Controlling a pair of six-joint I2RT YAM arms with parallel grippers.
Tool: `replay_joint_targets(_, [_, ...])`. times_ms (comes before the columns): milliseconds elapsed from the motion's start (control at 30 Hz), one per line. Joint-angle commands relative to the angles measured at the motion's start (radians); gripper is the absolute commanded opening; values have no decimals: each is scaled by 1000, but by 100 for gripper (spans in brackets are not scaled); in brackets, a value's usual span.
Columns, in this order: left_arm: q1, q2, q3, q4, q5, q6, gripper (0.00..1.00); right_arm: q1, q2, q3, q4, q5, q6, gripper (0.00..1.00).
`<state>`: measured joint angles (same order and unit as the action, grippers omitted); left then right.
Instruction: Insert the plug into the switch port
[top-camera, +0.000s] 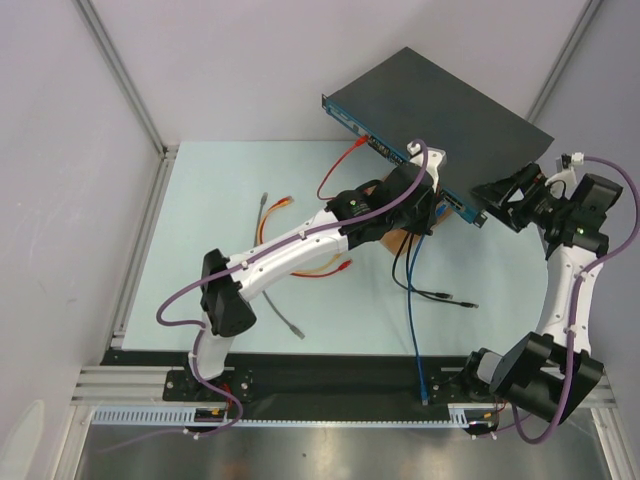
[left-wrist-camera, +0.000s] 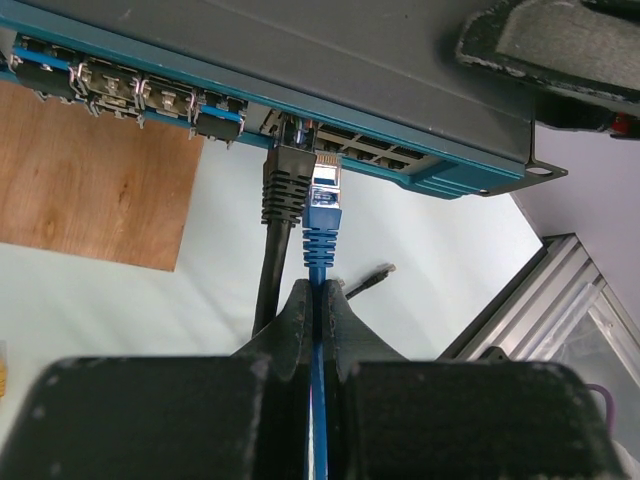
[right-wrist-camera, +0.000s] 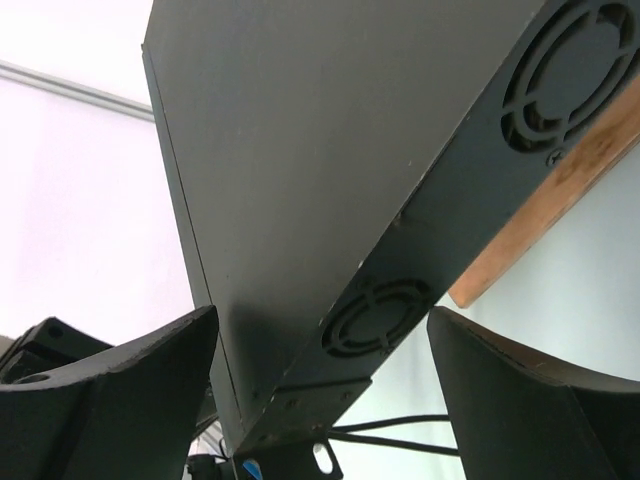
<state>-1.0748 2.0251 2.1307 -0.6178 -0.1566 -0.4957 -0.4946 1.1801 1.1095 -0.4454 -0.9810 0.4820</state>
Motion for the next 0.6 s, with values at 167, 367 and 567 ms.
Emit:
replay_joint_targets(167, [7, -26, 54, 26, -47, 42, 0, 25, 16, -17, 119, 22, 67, 83])
replay_joint_targets(367, [22, -31, 51, 21, -57, 45, 0, 25, 10, -25, 137, 45, 79, 68])
replay_joint_targets(567, [24, -25, 66, 36, -38, 46, 0, 33, 18, -28, 140, 50, 83, 54])
